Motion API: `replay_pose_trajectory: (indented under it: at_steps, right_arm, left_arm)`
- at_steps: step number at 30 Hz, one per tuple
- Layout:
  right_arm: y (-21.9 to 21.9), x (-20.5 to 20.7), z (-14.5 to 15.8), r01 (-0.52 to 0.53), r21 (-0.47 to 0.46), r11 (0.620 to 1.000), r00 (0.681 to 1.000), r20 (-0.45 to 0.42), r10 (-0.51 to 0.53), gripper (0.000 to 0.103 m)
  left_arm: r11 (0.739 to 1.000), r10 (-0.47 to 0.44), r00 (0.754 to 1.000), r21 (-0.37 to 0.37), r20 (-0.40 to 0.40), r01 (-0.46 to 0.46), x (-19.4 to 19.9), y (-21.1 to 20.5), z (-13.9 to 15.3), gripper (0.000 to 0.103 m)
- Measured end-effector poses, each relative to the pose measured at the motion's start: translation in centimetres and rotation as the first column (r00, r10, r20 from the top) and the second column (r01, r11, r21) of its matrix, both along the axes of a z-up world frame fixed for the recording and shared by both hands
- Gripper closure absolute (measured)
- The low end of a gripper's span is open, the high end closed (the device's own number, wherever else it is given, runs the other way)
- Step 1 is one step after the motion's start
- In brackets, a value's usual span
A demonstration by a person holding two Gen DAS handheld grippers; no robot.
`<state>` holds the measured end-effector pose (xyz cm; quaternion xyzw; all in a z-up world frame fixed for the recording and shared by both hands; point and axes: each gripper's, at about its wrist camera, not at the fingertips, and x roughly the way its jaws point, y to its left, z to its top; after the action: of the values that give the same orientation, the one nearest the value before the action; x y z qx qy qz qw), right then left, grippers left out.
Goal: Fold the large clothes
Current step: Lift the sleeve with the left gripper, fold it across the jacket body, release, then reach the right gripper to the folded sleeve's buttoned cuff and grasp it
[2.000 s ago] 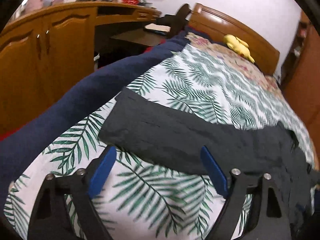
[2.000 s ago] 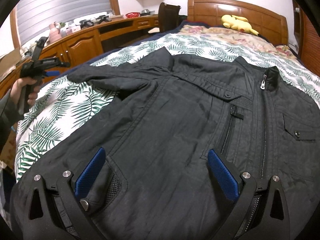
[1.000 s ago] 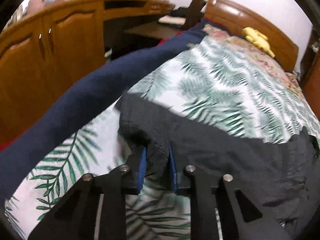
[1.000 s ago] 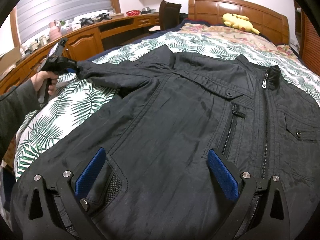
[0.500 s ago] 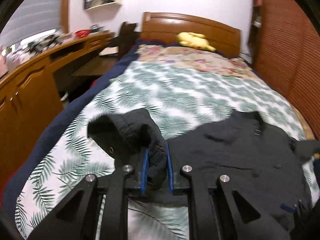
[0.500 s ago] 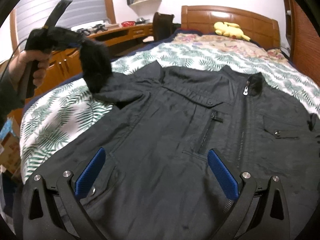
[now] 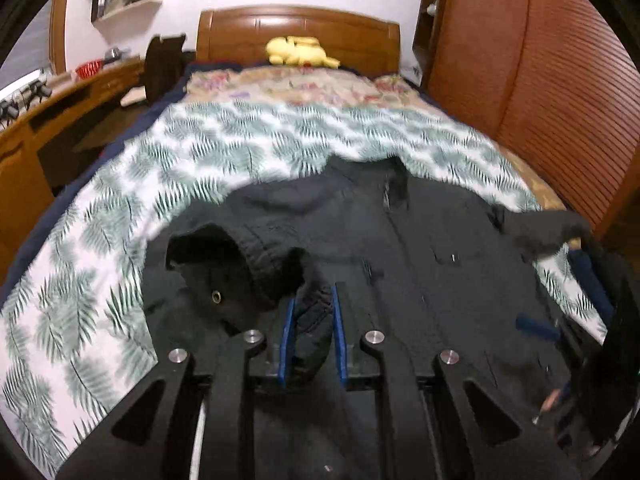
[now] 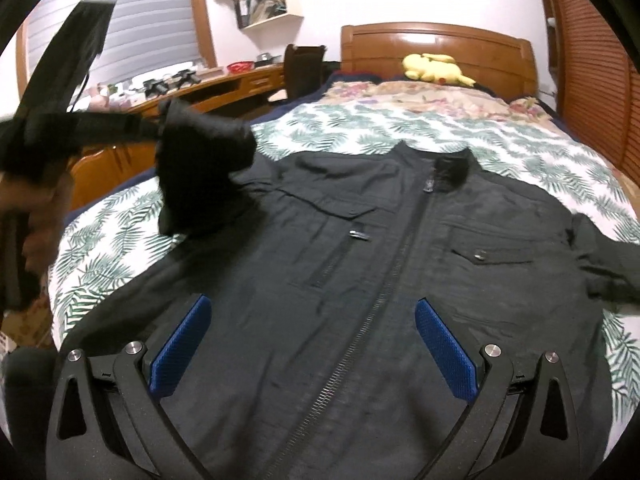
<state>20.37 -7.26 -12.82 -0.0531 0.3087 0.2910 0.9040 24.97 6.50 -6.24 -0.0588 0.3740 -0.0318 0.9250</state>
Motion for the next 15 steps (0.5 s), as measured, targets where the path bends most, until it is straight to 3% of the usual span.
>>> replay_pose_trajectory:
  at_steps: [7,11,15]
  right_arm:
    - [-0.4,-0.5,0.1,0.024,-0.030,0.999,1.000,0.003,-0.024,0.000]
    - [0.3,-1.0,-0.2,0.012,-0.051,0.999,1.000,0.012,-0.011,0.000]
    - [1.0,-1.4,-0.3,0.002,-0.053,0.999,1.000,0.008,-0.002,0.000]
  left_arm:
    - [1.000,-0.022,1.000,0.007,-0.008,0.022,-3.5,-1.4,-1.3,0.082]
    - [0.999,-0.035,0.999,0.012,0.018,0.035,-5.6,-1.4,-1.7,0.068]
    - [1.000,0.001,0.999,0.006,0.048,-0.001,-8.1,-0.2,-3.0,0.062]
